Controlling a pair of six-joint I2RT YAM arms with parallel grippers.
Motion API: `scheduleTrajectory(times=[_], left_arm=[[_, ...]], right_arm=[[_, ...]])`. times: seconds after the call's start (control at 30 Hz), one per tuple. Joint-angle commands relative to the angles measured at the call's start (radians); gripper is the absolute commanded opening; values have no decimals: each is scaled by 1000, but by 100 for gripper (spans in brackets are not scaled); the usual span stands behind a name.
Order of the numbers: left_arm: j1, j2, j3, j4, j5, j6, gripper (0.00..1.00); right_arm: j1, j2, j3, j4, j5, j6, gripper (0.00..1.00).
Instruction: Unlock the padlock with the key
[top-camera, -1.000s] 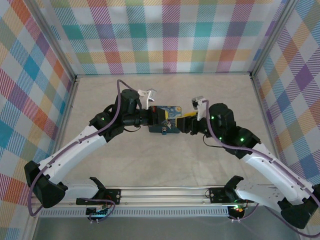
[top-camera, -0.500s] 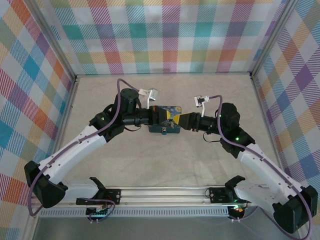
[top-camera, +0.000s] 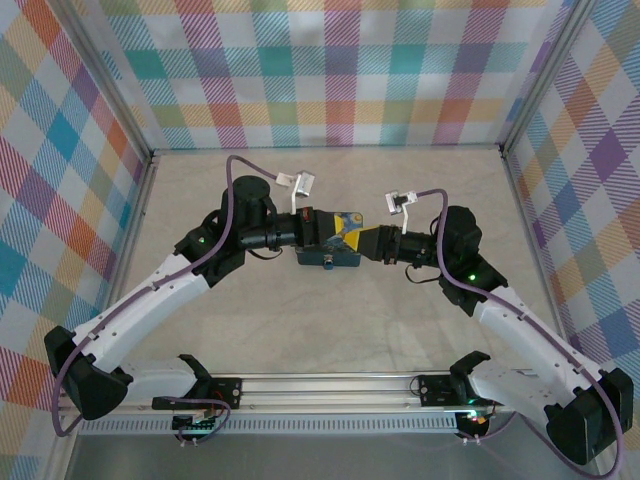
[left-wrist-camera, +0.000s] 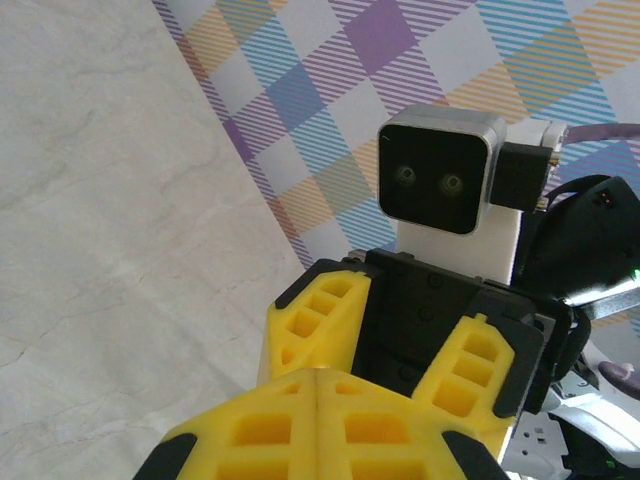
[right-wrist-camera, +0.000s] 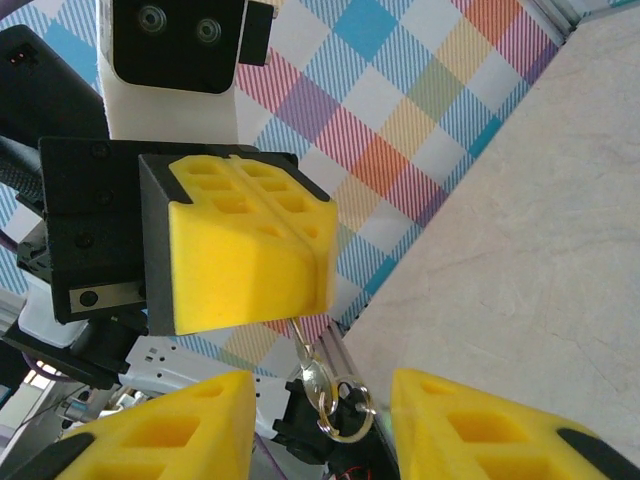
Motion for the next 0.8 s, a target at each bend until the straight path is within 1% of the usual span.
scheduleTrajectory(times=[0.0, 0.1, 0.17, 0.4, 0.53, 0.63, 0.67, 0.7, 0.73, 0.77], left_arm=[[-19, -19, -15, 54, 31, -14, 0], [-21, -22, -15, 53, 36, -12, 0], [-22, -23, -14, 50, 35, -11, 0], [-22, -26, -14, 55, 28, -10, 0], [-22, -25, -13, 56, 16, -12, 0], [-21, -28, -11, 46, -11, -12, 0], [-22, -29, -8, 35, -28, -12, 3], [-22, -34, -6, 20, -55, -12, 19], [-20, -41, -4, 3, -83, -12, 33], [-19, -46, -1, -12, -108, -12, 41]], right_arm=[[-3, -6, -6, 48, -23, 2, 38], [-3, -6, -3, 52, -25, 0, 36], [-3, -5, -1, 55, -25, 3, 32], [-3, -6, -2, 58, -39, -1, 10], [-4, -13, 1, 48, -45, -18, 0], [-3, -20, 13, 7, -33, -48, 0], [-3, -25, 22, -18, -24, -67, 0], [-3, -29, 33, -55, -10, -94, 0], [-3, -34, 48, -104, 10, -127, 0], [-3, -39, 64, -154, 31, -166, 0]])
